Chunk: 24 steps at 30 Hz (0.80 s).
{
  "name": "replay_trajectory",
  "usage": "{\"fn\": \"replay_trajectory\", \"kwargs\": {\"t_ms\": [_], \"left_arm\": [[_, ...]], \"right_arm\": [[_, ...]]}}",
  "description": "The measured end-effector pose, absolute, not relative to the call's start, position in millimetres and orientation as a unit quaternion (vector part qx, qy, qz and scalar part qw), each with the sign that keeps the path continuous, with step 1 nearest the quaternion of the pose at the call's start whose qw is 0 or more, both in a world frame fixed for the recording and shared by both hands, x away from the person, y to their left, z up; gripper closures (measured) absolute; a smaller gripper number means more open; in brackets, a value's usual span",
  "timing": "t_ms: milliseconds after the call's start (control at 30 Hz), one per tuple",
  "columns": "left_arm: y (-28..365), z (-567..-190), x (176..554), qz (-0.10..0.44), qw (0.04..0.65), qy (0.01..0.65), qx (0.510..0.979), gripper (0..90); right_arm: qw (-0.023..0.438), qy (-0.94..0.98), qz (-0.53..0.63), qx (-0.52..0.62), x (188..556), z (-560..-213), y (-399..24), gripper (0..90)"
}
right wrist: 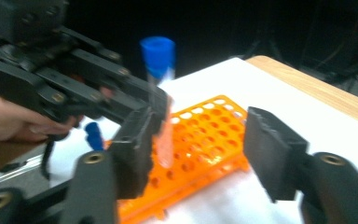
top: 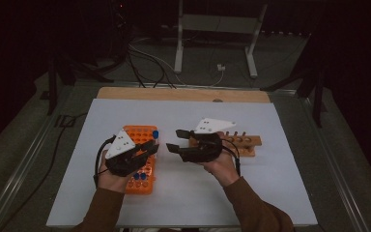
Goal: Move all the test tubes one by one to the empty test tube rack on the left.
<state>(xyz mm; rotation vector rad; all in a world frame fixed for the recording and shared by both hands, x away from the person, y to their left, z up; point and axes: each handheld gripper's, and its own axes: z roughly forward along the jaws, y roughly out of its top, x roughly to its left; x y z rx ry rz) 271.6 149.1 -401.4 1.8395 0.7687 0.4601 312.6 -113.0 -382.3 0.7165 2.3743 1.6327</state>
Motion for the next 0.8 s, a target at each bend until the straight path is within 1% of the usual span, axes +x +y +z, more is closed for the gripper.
{"fn": "replay_trajectory", "kwargs": {"t_ms": [200, 433, 533, 800], "left_arm": [[159.2, -400.3, 271.2, 0.196, 0.527, 0.333, 0.757, 78.0], [174.5, -398.7, 269.1, 0.205, 0.531, 0.346, 0.745, 78.0], [181.6, -399.0, 267.7, 0.211, 0.531, 0.351, 0.742, 78.0], [199.7, -403.6, 262.5, 0.219, 0.529, 0.366, 0.734, 78.0]], "right_arm": [[0.118, 0.797, 0.529, 0.268, 318.0, -393.3, -129.3, 19.0], [0.137, 0.79, 0.511, 0.308, 326.3, -409.2, -152.8, 7.3], [0.143, 0.787, 0.507, 0.32, 328.0, -413.3, -162.9, 4.2], [0.164, 0.781, 0.497, 0.34, 327.0, -421.7, -186.8, 1.3]]}}
